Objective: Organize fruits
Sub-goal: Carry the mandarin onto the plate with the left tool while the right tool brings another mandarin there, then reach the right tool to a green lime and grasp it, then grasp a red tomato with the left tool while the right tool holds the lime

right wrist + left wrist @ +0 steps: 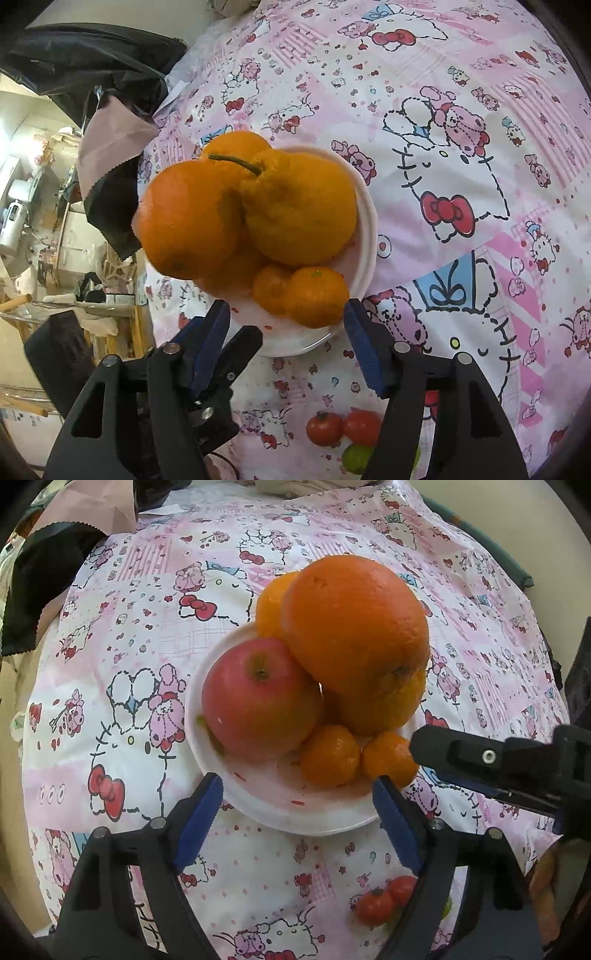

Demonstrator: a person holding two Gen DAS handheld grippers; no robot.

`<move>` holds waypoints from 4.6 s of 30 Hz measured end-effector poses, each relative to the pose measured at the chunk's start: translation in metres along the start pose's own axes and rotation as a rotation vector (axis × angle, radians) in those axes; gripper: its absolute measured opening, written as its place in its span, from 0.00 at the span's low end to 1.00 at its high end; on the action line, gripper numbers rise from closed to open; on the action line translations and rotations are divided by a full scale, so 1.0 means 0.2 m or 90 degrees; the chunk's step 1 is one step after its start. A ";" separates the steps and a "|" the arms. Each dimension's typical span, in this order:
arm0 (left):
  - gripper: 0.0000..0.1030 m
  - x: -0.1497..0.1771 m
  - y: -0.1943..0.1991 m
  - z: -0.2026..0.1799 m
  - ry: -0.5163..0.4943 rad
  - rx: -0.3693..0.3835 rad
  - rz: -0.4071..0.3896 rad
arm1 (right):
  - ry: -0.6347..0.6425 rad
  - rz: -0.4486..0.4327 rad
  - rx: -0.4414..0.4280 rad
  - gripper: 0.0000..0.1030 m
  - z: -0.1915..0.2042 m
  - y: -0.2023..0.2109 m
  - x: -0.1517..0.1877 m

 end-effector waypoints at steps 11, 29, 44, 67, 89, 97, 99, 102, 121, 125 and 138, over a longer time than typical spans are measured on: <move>0.78 0.04 0.19 0.01 0.004 -0.016 -0.038 | 0.011 -0.032 0.000 0.65 0.00 0.19 0.08; 0.78 0.20 0.46 0.05 0.022 -0.052 -0.057 | 0.039 -0.070 0.013 0.65 -0.11 0.50 0.30; 0.78 0.41 0.67 -0.03 0.018 -0.066 -0.090 | 0.071 -0.055 0.095 0.65 -0.28 0.52 0.46; 0.78 0.42 0.57 0.05 0.076 -0.054 -0.054 | 0.027 0.167 0.150 0.35 -0.30 0.01 0.48; 0.78 0.41 0.55 0.05 0.076 -0.051 -0.053 | -0.016 0.165 0.135 0.31 -0.35 -0.01 0.47; 0.78 0.43 0.48 0.01 0.056 -0.050 -0.021 | -0.050 0.083 0.065 0.31 -0.37 0.22 0.43; 0.78 0.44 0.43 0.00 0.049 -0.041 0.004 | -0.050 0.061 0.046 0.31 -0.36 0.27 0.42; 0.78 0.45 0.30 -0.05 0.026 -0.027 0.078 | -0.056 0.040 0.020 0.31 -0.34 0.30 0.40; 0.32 0.42 -0.13 -0.14 0.133 0.092 0.185 | -0.085 0.037 -0.054 0.31 -0.35 0.33 0.35; 0.25 0.43 -0.10 -0.14 0.139 0.106 0.189 | -0.084 0.036 -0.054 0.31 -0.35 0.33 0.34; 0.25 0.34 0.18 -0.01 0.119 0.055 0.103 | -0.070 0.025 -0.063 0.31 -0.28 0.34 0.33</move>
Point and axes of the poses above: each gripper's, at about its wrist camera, not at the fingertips, and y roughly against the way its jaws point, z to its left, x to its underside, the point moved 2 cm from there along -y, roughly the way its jaws point, and after that the axes turned 9 degrees about x, right-handed, at the moved point
